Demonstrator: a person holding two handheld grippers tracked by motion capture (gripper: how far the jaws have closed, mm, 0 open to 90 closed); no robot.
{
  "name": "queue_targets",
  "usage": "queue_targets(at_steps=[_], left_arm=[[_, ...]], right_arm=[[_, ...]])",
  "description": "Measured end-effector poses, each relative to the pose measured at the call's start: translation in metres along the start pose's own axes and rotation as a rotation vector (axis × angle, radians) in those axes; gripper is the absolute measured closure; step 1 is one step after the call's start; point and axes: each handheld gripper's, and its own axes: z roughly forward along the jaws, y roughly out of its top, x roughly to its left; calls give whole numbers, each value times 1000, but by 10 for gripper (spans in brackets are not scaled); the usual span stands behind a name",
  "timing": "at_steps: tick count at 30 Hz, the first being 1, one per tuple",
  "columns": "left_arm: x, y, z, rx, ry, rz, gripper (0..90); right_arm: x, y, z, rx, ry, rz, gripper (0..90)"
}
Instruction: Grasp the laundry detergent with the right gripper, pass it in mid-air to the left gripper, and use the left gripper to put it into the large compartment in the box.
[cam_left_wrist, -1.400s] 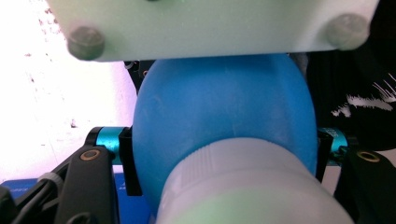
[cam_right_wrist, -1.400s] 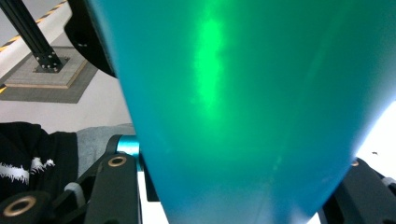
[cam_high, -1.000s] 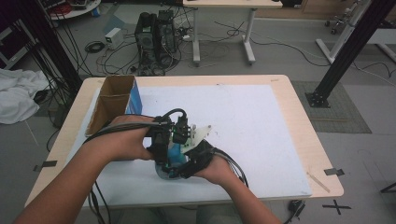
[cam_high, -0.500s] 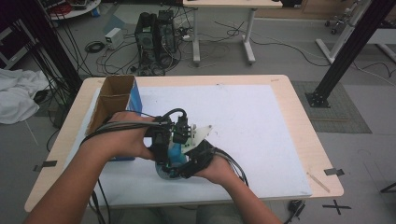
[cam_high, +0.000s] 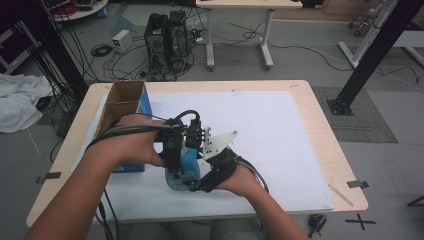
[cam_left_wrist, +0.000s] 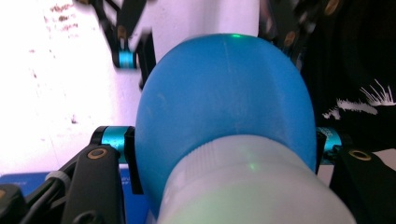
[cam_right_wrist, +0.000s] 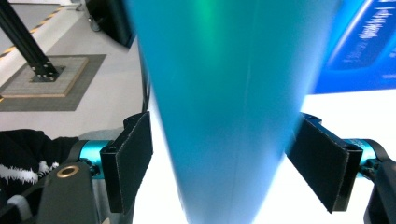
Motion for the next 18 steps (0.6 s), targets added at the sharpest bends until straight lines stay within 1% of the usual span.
queue_targets(at_steps=[1, 2, 3, 4, 5, 7, 8, 9, 10, 12, 14, 15, 16, 17, 18], left_arm=[[1, -1, -1, 10, -11, -15, 393], [3, -2, -1, 15, -17, -29, 393], [5, -2, -3, 21, -22, -34, 393], [6, -3, -3, 23, -24, -53, 393], [8, -3, -5, 30, -23, -62, 393], [10, -4, -8, 32, -22, -92, 393], [11, -6, -11, 28, -24, -102, 393], [12, -7, -14, 28, -21, -109, 393], [12, -8, -16, 29, -20, -118, 393], [13, -11, -22, 25, -21, -136, 393], [15, -14, -28, 19, -18, -159, 393], [16, -15, -32, 15, -18, -169, 393], [17, -17, -36, 12, -24, -187, 393], [19, -19, -38, 12, -27, -197, 393], [20, -20, -42, 9, -29, -213, 393]], right_arm=[[22, 2, -19, 217, -12, 315, 213], [24, 3, -24, 228, -29, 329, 206], [23, 4, -28, 235, -36, 336, 198], [23, 4, -32, 243, -39, 342, 161], [22, 4, -34, 249, -57, 340, 131], [21, 6, -42, 284, -73, 336, 130], [20, 7, -45, 282, -67, 340, 130], [19, 8, -48, 295, -79, 337, 130], [16, 9, -52, 304, -89, 318, 130], [16, 11, -58, 325, -93, 334, 130], [12, 13, -64, 347, -103, 322, 130], [12, 15, -68, 369, -105, 342, 130], [9, 16, -71, 371, -111, 323, 128], [7, 17, -75, 391, -132, 334, 119], [6, 18, -78, 397, -136, 342, 119]])
